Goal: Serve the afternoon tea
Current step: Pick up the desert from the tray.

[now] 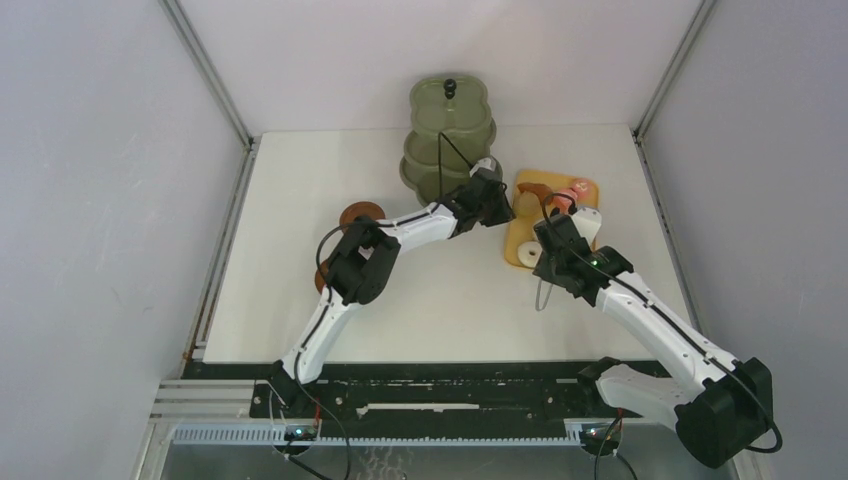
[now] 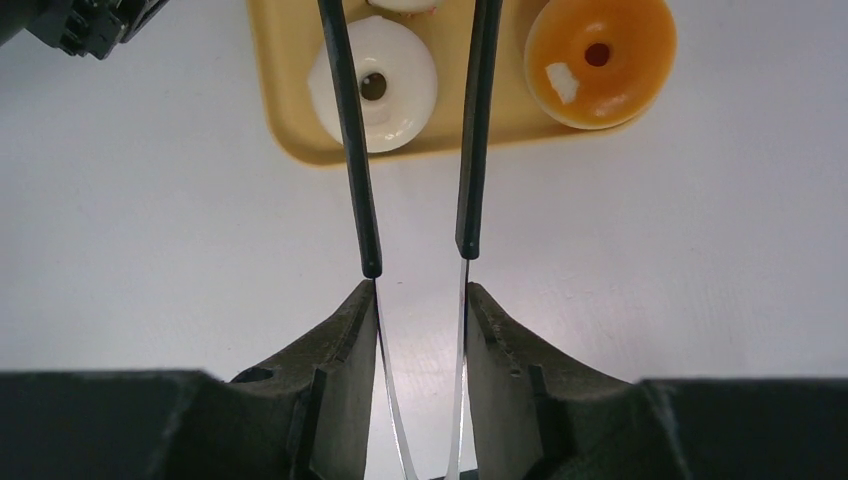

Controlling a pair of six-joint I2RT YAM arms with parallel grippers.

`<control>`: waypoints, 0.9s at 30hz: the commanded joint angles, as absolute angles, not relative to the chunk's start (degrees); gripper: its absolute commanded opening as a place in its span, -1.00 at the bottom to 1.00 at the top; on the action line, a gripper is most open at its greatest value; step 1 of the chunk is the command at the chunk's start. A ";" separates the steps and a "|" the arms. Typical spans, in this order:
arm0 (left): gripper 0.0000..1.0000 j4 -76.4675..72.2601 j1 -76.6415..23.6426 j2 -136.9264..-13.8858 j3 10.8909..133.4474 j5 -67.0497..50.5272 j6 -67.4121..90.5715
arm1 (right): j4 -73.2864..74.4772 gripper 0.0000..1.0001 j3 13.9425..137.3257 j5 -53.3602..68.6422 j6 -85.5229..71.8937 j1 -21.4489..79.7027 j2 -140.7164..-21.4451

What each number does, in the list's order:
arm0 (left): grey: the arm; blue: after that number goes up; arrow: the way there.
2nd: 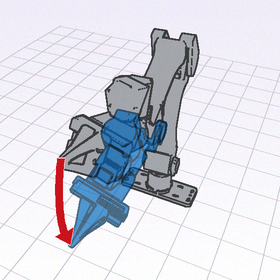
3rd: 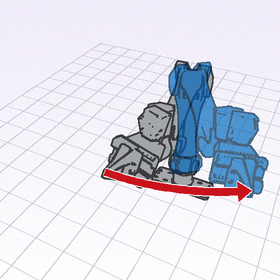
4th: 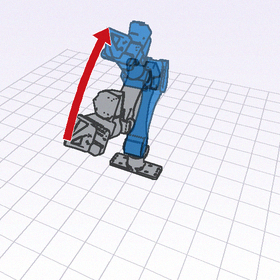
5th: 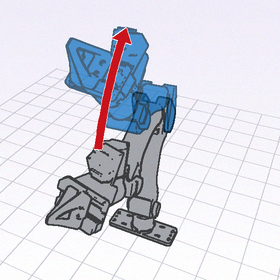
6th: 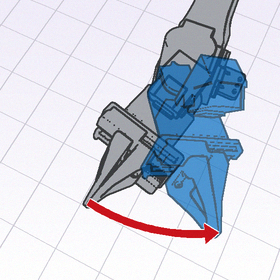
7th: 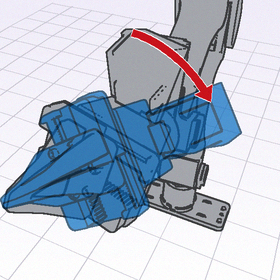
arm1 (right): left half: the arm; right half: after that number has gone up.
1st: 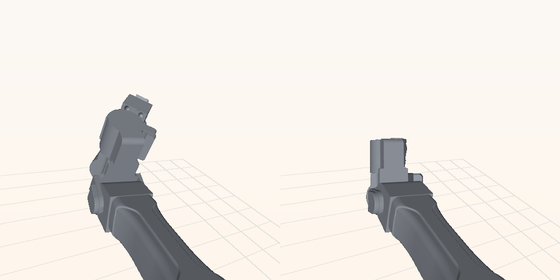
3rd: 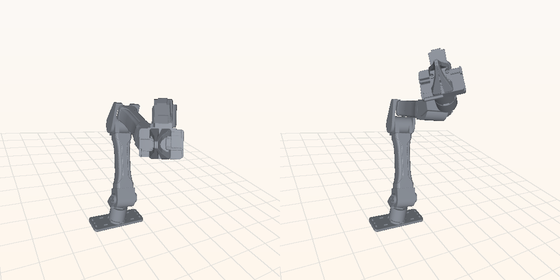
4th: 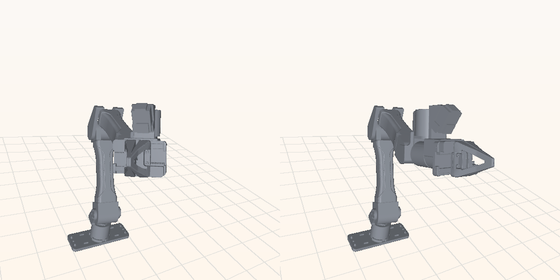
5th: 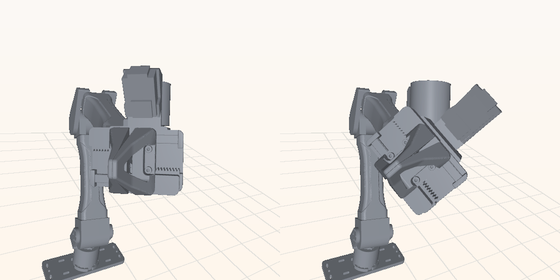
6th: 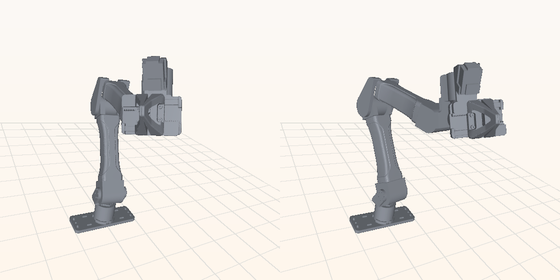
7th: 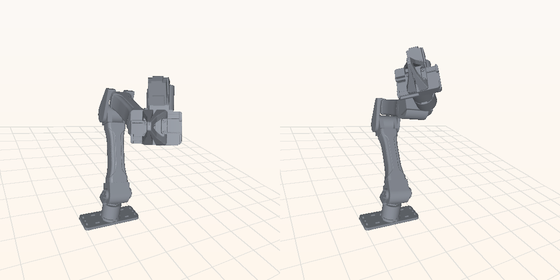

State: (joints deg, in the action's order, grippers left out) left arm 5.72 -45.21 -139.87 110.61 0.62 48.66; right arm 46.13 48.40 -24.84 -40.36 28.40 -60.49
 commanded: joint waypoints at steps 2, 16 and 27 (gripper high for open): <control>-0.35 2.29 -46.24 -140.02 109.48 -1.50 49.58 | 45.28 -0.15 50.10 -25.88 -41.53 29.40 -59.90; -0.01 -1.29 -47.38 -130.21 95.03 1.68 47.62 | 49.71 -0.14 49.65 -27.07 -44.08 33.16 -56.48; 0.13 -12.81 -47.83 -116.92 74.70 2.04 47.26 | 51.85 -0.08 45.36 -27.16 -49.51 39.89 -55.97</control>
